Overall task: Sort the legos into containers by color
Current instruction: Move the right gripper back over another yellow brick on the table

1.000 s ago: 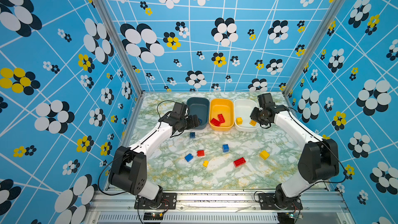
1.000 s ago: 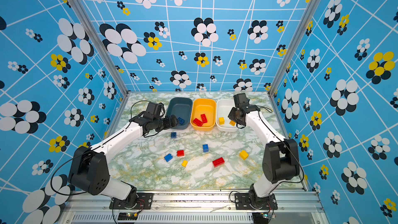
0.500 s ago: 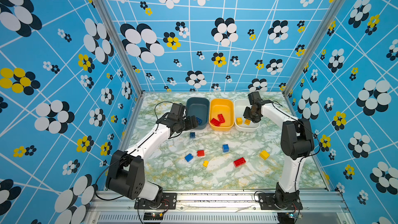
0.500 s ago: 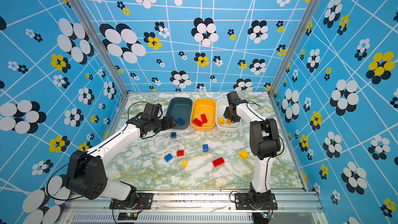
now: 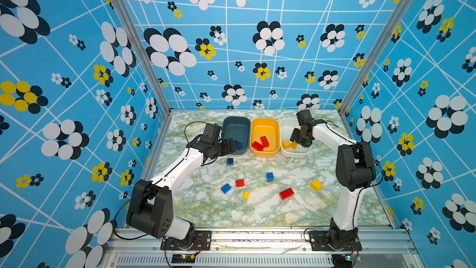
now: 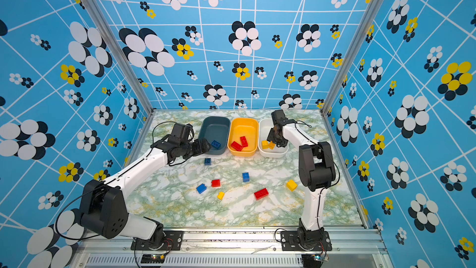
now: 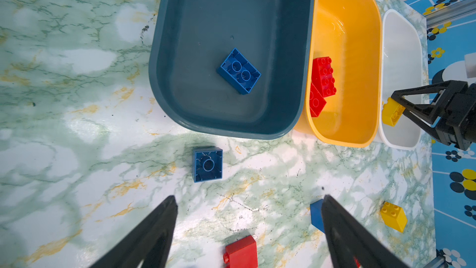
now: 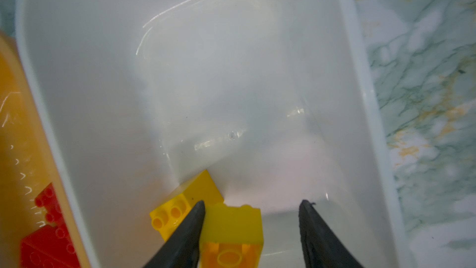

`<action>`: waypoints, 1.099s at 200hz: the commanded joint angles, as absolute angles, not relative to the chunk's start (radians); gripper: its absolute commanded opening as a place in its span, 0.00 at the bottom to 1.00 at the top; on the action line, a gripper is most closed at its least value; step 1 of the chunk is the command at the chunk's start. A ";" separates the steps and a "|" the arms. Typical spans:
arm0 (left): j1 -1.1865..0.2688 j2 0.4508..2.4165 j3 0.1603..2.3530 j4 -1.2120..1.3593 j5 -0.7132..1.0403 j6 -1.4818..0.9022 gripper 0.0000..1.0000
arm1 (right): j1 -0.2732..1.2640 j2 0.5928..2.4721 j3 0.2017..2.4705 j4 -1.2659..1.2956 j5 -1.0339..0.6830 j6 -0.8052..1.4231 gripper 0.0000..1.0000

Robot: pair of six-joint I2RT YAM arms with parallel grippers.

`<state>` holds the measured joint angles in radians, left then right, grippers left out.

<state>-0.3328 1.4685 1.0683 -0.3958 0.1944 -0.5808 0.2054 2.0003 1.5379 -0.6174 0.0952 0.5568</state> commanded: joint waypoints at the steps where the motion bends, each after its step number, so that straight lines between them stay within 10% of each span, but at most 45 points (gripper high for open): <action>1: -0.325 1.438 1.061 -0.417 0.179 -0.586 0.89 | 0.204 1.955 1.524 -0.641 0.090 0.546 0.60; 220: -0.325 1.446 1.064 -0.424 0.166 -0.585 0.89 | 0.204 1.467 1.087 -0.677 -0.011 0.665 0.75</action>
<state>-0.3328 1.4635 1.0683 -0.3969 0.1829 -0.5838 0.2054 1.5414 1.1671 -0.6247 0.0059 0.6167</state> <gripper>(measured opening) 0.894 0.744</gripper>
